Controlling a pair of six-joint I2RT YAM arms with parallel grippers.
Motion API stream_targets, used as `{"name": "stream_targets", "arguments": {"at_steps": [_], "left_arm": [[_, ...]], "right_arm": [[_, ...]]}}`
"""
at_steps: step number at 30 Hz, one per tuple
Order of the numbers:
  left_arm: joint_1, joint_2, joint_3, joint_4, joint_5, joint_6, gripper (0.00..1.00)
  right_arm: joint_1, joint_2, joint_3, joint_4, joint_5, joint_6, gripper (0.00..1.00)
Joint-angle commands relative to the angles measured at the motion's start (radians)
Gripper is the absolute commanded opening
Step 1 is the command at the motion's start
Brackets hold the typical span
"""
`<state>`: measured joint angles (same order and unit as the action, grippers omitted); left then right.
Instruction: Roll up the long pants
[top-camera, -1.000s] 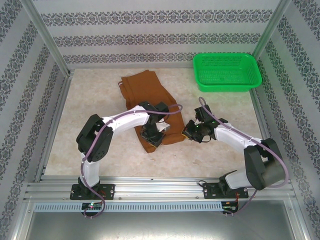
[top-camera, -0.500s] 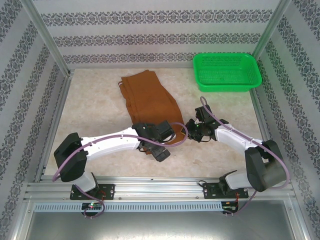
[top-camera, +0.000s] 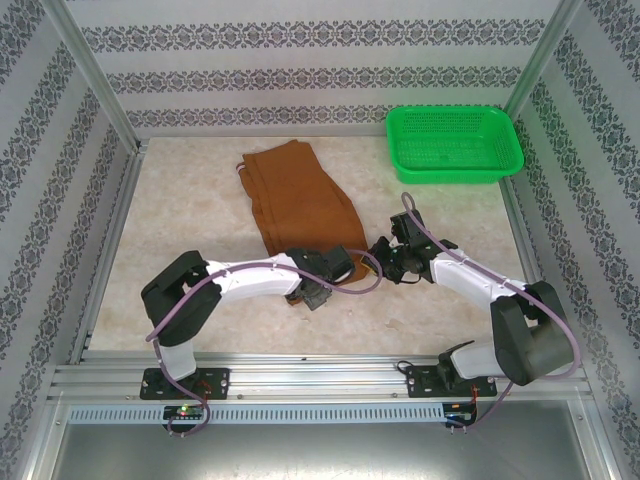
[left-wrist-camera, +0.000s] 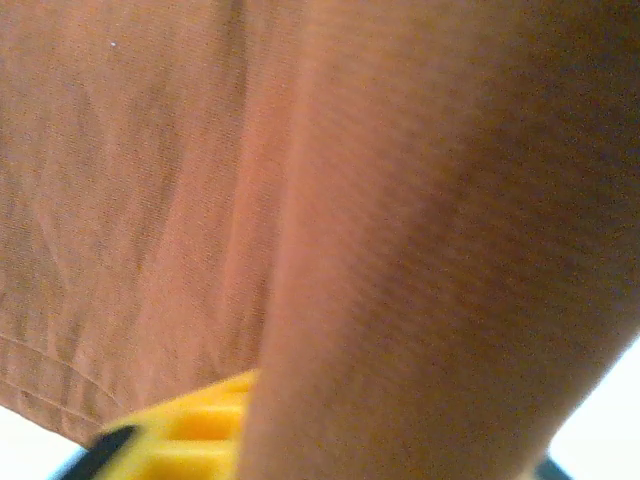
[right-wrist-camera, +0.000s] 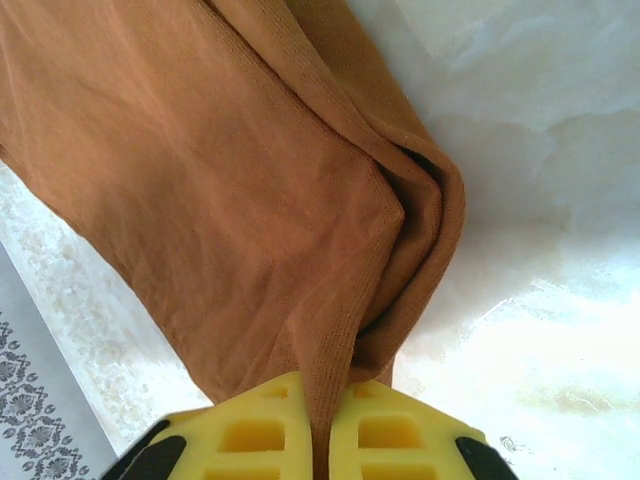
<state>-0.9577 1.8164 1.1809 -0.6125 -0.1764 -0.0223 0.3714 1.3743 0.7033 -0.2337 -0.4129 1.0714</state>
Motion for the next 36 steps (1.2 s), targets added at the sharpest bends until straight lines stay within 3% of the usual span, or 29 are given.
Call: {"name": "stream_targets", "arguments": {"at_steps": [1,5,8,10,18,24,36], "left_arm": [[0.022,-0.043,0.033,-0.003,0.078,0.039,0.0],[0.035,-0.019,0.149,-0.121,0.223,0.066,0.0],[0.084,0.03,0.228,-0.173,0.347,0.079,0.0],[0.141,0.07,0.273,-0.2,0.486,0.088,0.0],[0.315,0.245,0.415,-0.306,0.814,0.103,0.0],[0.373,0.351,0.456,-0.298,0.823,0.089,0.0],[0.41,0.432,0.464,-0.264,0.931,0.092,0.04]], "right_arm": [[0.004,-0.009,0.012,0.012,0.001,-0.006,0.0],[-0.011,0.042,0.091,-0.051,0.054,-0.086,0.0],[-0.02,0.077,0.173,-0.08,0.111,-0.157,0.49],[-0.028,0.093,0.219,-0.105,0.137,-0.188,0.7],[-0.064,0.06,0.26,-0.185,0.147,-0.224,0.74],[-0.067,0.019,0.257,-0.215,0.152,-0.247,0.75],[-0.053,0.217,0.273,-0.146,0.066,-0.27,0.81]]}}
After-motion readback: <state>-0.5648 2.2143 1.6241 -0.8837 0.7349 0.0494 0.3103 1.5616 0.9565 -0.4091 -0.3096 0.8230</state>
